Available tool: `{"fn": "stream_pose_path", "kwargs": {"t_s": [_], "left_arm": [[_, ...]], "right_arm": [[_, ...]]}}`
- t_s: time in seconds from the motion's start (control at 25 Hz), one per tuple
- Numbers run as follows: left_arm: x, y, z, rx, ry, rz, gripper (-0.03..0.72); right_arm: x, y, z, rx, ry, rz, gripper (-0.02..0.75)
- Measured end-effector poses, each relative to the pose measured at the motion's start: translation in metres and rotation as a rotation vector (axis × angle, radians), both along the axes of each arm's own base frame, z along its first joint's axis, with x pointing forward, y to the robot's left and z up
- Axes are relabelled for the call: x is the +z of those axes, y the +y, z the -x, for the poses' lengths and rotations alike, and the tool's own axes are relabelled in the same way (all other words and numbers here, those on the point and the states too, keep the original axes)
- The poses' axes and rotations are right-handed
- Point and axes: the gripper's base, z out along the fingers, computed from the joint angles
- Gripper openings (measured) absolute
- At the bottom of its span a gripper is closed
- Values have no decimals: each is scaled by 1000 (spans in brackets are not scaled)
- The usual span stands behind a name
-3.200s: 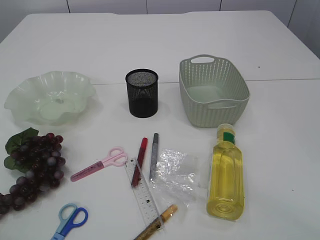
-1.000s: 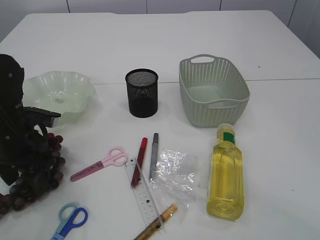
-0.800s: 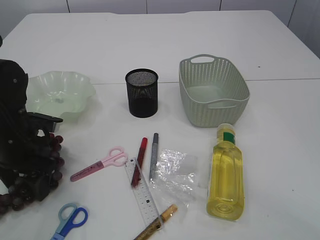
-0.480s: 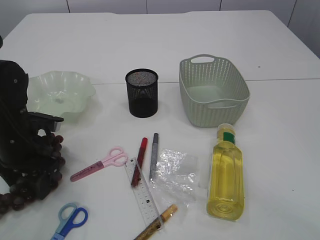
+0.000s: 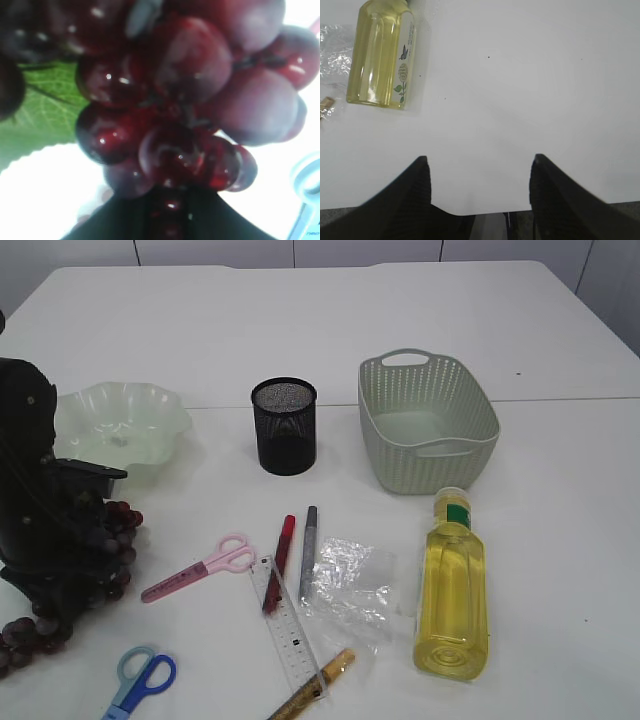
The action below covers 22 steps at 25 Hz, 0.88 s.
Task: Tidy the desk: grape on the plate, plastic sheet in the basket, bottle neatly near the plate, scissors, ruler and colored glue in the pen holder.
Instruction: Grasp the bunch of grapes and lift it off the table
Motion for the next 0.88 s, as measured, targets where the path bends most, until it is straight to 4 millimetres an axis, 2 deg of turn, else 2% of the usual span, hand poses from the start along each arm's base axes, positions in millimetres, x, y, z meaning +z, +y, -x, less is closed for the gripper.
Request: {"fn": "stream_pose_path", "kwargs": {"t_s": [0.28,0.88], "left_arm": [[4,0,0,18,4,-3,81],[72,3,28,99,34,10,72]], "right_arm": [[0,0,0,0,0,2,457],[0,0,0,0,0,4,457]]}}
